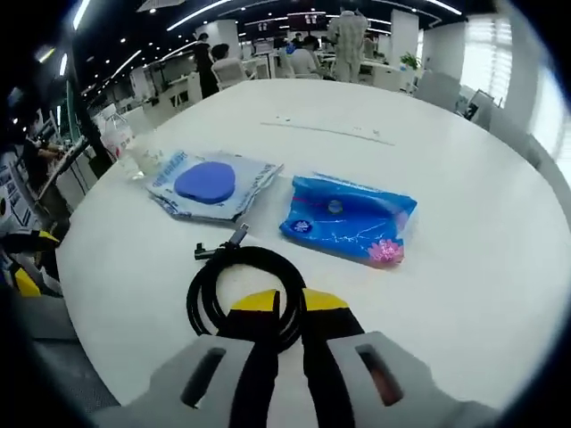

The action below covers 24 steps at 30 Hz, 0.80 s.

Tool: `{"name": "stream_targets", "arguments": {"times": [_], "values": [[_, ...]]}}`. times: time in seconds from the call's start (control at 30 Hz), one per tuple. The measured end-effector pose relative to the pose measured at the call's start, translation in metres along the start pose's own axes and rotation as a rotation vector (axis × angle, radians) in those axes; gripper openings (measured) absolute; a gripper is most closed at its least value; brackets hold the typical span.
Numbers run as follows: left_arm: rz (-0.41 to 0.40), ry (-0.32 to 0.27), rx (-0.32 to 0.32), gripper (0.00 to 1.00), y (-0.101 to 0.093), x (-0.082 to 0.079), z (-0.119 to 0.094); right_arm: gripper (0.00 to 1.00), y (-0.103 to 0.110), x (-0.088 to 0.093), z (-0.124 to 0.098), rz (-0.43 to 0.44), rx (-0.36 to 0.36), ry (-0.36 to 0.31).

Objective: Arrange the tabletop items into an orderly group along one side of the table until the central work area is clear of visible clutter.

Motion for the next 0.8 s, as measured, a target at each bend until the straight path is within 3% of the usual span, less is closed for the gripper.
{"name": "stream_targets", "arguments": {"times": [0.1, 0.27, 0.4, 0.5, 0.63, 0.8], "values": [[0.0, -0.004, 0.008, 0.7, -0.002, -0.001, -0.001, 0.11, 0.003, 0.002, -0.008, 0.013, 0.0, -0.005], [0.02, 0.005, 0.013, 0.7, -0.004, 0.0, -0.001, 0.26, 0.01, 0.004, -0.02, 0.054, -0.005, -0.031], [-0.024, -0.013, -0.002, 0.7, 0.002, -0.003, -0.006, 0.35, 0.019, 0.006, -0.03, 0.072, -0.022, -0.034], [-0.069, -0.026, 0.038, 0.76, 0.0, -0.006, -0.009, 0.32, 0.017, 0.013, -0.037, 0.08, 0.022, -0.008], [0.0, -0.038, 0.042, 0.78, 0.0, -0.011, -0.015, 0.5, 0.018, 0.019, -0.045, 0.136, 0.052, -0.059], [-0.026, -0.043, 0.069, 0.78, 0.001, -0.011, -0.021, 0.53, 0.023, 0.034, -0.058, 0.163, 0.063, -0.074]]}}
Point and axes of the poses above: the point that each gripper's makers call its tool centre point, and the gripper's own axes: z roughly forward along the fingers, y roughly to its left, x roughly out of its underside, the point moved 5 cm from there along -z, roughly backward along the fingers, and after that the axes turned 2 degrees about -z, right-handed, at the moved point
